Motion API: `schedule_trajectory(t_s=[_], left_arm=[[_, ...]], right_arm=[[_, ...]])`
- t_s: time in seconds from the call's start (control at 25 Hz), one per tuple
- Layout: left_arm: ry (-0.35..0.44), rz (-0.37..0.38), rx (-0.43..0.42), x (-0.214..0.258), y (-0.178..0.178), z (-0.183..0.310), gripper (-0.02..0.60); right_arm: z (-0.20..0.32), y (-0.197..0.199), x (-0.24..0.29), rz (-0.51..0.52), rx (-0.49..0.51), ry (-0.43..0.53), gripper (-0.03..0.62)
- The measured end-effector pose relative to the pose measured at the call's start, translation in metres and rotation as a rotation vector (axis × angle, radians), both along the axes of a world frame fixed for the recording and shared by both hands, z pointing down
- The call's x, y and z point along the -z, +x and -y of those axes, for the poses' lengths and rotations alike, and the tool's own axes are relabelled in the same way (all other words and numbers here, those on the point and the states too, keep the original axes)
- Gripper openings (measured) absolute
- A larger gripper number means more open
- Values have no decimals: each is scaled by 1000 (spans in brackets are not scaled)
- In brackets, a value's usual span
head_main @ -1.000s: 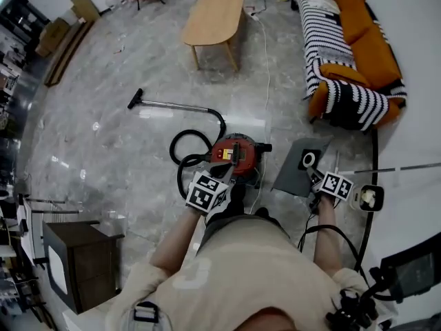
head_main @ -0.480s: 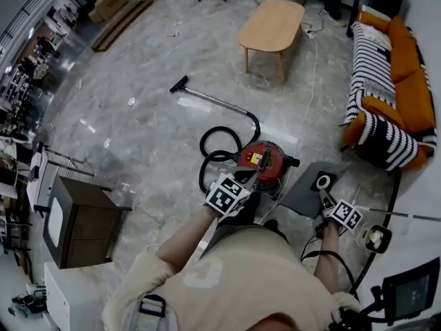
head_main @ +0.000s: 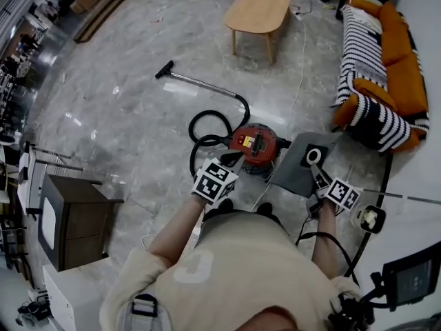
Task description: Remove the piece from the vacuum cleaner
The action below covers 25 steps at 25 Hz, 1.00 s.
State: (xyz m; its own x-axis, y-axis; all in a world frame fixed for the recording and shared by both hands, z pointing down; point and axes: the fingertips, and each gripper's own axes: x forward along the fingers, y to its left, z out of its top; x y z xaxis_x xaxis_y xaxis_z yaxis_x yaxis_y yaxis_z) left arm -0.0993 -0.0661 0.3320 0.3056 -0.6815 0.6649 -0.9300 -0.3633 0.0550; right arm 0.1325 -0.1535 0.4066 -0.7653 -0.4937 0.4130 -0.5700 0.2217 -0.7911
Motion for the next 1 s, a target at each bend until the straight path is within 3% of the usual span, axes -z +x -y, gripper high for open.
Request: schedule_trajectory(t_s=[0.24, 0.72, 1.0], left_arm=[[19, -76, -27, 2, -25, -9, 3], [53, -145, -33, 8, -127, -39, 3], [32, -203, -7, 1, -152, -51, 3]], right_arm=[[-13, -39, 22, -73, 42, 49, 32], [-55, -139, 57, -56, 52, 61, 32], [-72, -176, 78, -101, 117, 114, 32]])
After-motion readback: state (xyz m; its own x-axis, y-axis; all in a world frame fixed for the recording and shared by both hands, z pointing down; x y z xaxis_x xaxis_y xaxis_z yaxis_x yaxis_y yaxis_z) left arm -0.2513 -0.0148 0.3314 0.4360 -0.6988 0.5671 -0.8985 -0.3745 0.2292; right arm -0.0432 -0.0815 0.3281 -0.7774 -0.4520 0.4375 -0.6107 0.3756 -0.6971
